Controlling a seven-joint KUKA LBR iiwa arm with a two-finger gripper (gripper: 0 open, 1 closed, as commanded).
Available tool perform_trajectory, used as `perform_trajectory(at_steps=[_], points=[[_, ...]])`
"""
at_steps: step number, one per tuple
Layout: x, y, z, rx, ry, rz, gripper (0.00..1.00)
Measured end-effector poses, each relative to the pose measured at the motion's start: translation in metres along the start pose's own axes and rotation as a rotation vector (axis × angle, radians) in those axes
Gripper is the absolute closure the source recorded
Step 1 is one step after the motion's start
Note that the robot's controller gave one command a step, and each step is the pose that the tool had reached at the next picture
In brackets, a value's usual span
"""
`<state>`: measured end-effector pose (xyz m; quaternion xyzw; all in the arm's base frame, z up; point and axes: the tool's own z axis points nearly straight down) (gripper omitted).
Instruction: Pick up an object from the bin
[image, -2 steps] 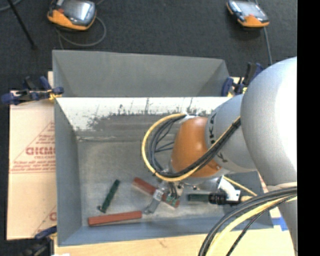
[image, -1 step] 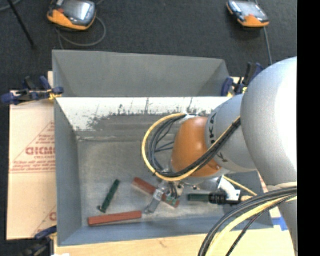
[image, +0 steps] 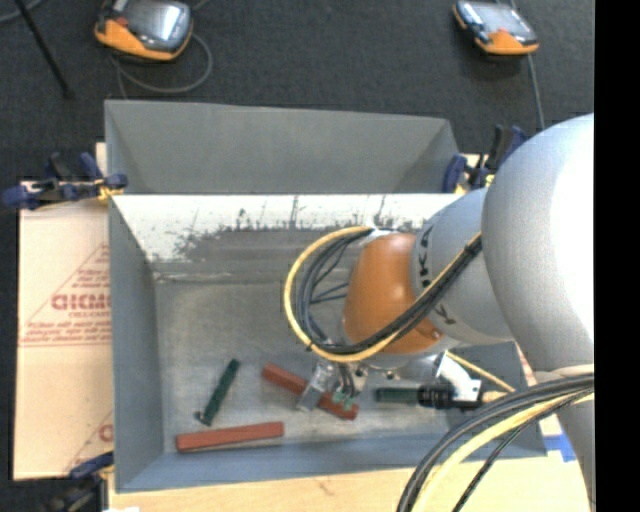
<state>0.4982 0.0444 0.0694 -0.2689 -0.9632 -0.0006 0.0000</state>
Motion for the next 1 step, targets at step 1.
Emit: perform_trajectory(at_steps=[1], points=[[-0.0024, 0.0009, -0.1097, -0.004, -0.008, -0.005, 1.0]])
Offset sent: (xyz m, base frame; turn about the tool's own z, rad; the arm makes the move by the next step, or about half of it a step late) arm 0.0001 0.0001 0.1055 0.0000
